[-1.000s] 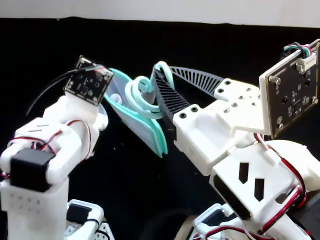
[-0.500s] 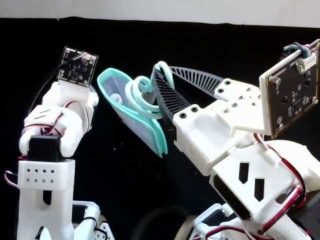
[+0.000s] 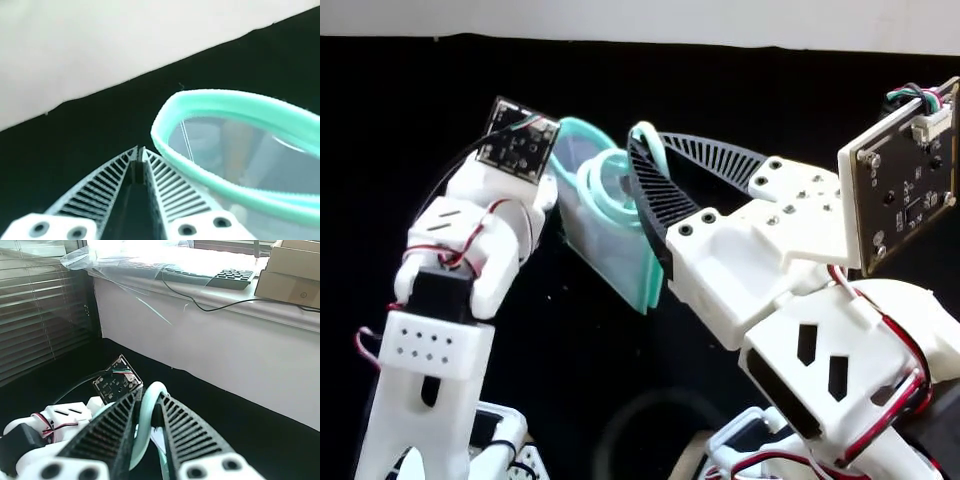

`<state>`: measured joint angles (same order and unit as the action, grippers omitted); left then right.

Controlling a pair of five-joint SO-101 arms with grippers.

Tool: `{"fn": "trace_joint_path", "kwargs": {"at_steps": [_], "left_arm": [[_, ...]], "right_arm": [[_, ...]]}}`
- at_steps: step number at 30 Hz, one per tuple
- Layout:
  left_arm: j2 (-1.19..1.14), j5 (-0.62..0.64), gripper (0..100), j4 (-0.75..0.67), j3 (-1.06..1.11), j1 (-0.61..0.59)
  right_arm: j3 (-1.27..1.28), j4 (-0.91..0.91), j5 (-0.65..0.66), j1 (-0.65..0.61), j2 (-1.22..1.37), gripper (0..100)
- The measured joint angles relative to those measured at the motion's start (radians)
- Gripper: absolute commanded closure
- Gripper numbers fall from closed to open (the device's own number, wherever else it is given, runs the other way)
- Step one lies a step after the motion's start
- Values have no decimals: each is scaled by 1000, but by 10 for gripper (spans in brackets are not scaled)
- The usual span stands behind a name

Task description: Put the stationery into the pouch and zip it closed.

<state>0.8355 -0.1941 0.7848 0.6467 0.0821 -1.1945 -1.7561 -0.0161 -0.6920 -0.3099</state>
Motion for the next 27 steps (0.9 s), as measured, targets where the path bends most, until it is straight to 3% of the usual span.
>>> {"fn": "trace_joint_path", "kwargs": {"at_steps": [12,27], "left_arm": [[-219,0,993,-195,0,135],[-236,0,993,-221,0,187]], "right_arm": [[0,0,0,-135,0,993],[0,0,0,-141,0,993]]}}
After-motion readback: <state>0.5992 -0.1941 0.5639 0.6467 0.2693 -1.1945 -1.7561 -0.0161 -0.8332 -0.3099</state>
